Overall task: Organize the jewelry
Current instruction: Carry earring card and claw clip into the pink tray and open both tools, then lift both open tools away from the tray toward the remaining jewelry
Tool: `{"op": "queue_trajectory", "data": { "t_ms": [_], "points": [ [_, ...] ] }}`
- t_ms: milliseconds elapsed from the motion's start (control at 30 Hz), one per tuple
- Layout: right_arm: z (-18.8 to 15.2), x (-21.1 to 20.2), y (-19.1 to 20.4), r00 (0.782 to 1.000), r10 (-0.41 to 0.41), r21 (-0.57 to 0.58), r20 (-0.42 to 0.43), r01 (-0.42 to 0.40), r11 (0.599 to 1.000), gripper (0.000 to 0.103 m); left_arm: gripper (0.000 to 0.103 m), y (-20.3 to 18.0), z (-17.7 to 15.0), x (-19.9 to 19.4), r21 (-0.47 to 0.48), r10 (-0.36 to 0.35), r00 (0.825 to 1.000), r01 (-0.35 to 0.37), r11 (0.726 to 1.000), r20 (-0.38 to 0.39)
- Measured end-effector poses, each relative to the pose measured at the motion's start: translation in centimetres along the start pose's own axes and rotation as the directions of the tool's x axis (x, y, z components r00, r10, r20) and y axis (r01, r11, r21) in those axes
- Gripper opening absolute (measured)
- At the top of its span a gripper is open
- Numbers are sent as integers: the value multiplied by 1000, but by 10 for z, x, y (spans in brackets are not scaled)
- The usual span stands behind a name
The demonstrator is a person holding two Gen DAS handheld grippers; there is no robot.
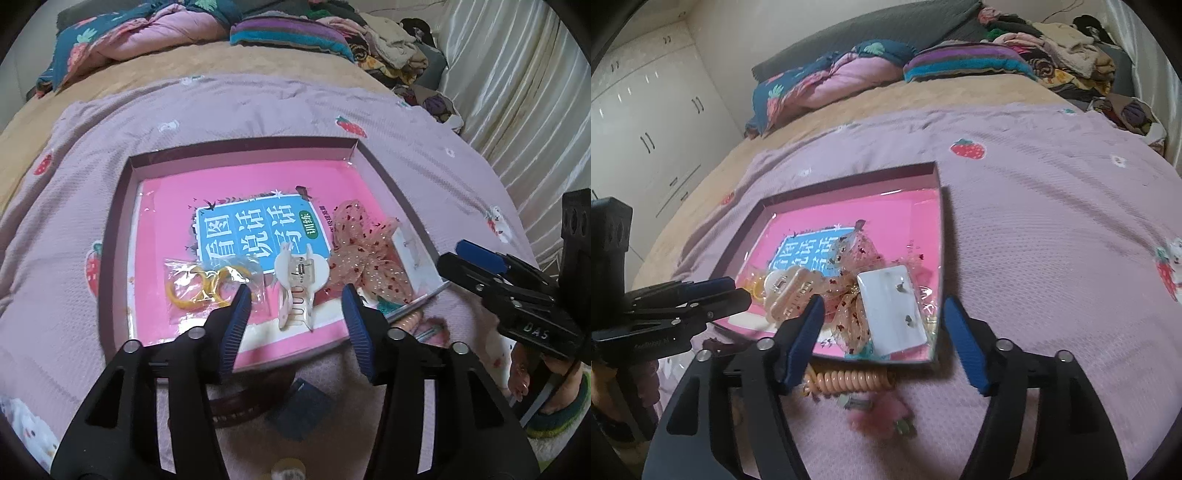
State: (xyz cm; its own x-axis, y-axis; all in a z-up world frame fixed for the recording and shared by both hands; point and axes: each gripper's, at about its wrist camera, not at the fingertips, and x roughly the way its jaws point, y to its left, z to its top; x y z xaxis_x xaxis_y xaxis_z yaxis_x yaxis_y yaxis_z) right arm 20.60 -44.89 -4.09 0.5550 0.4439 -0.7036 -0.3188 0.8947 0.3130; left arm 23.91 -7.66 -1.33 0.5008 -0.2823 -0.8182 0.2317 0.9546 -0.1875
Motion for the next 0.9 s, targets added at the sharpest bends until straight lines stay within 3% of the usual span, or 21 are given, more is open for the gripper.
{"op": "queue_trajectory", "data": {
  "t_ms": [267, 600, 900],
  "points": [
    [1, -42, 2, 997, -1, 21, 77, 0, 1000, 88, 70, -6, -3, -35, 1, 26, 997, -26, 1000, 72],
    [2, -81, 12, 990, 1, 9, 142, -3, 1000, 91, 90, 3, -4, -76, -73, 36, 988, -25, 997, 152],
    [3, -109, 25, 980, 5, -20, 199, -2, 1000, 93, 93, 6, -8, -113, -91, 48, 974, -29, 995, 220]
  ]
}}
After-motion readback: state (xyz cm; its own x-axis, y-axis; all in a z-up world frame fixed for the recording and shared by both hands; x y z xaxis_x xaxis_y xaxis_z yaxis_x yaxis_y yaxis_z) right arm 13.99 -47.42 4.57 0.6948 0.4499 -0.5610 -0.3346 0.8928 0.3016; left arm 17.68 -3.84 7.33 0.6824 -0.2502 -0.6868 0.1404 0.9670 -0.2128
